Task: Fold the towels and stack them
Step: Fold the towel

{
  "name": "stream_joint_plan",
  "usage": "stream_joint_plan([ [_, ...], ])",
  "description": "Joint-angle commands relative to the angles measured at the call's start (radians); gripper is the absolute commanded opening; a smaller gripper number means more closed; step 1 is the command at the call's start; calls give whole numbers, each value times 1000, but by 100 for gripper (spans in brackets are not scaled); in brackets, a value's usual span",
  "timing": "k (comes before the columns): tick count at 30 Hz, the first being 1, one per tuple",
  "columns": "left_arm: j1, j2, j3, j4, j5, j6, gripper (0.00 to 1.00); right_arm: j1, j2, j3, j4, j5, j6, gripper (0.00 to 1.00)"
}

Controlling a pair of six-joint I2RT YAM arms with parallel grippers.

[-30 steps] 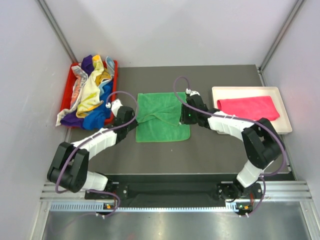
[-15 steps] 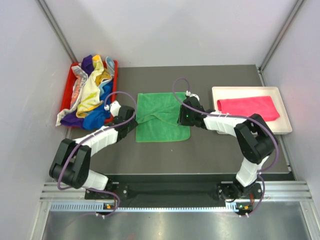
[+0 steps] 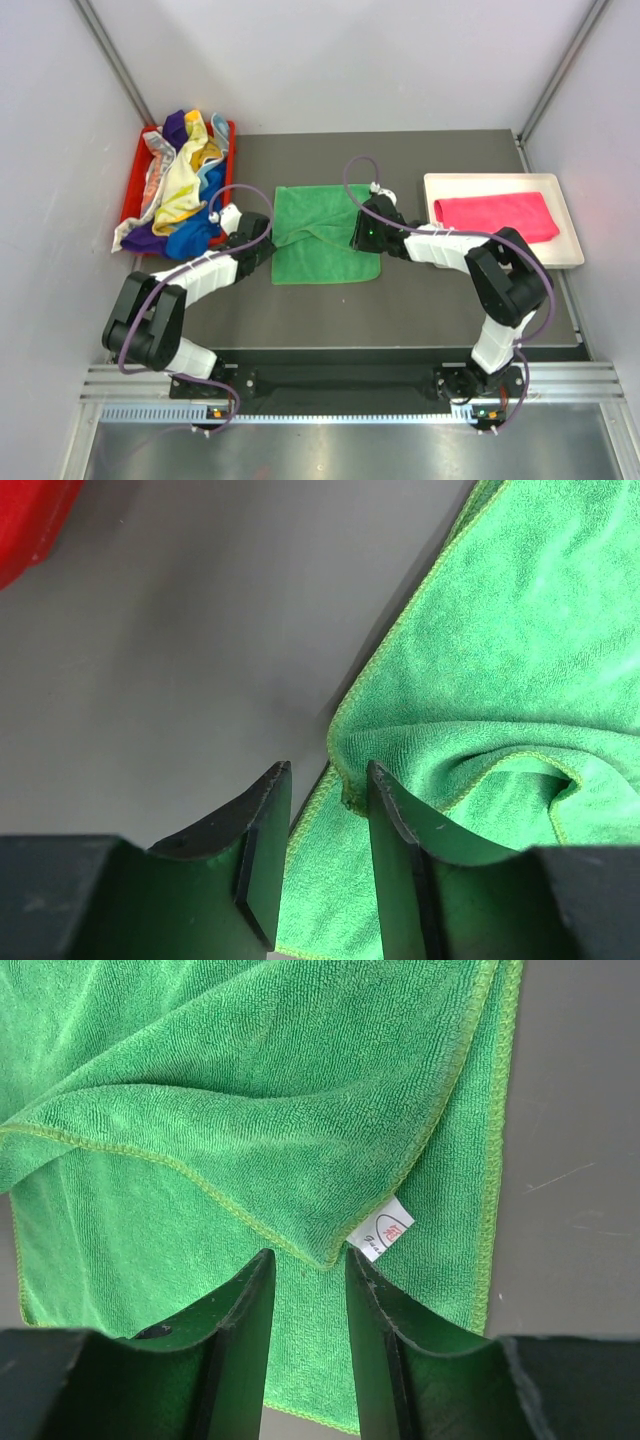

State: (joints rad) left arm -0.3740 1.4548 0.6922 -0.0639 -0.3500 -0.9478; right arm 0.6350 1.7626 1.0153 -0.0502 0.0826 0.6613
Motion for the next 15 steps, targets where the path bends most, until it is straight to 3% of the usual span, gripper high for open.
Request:
stream_joint_plan([
  [1, 6, 7, 24, 41, 11, -26, 41, 22, 11, 8, 42, 19, 24, 35],
  [15, 12, -4, 7, 88, 36, -60, 31, 26, 15, -21, 69, 29, 34, 34],
])
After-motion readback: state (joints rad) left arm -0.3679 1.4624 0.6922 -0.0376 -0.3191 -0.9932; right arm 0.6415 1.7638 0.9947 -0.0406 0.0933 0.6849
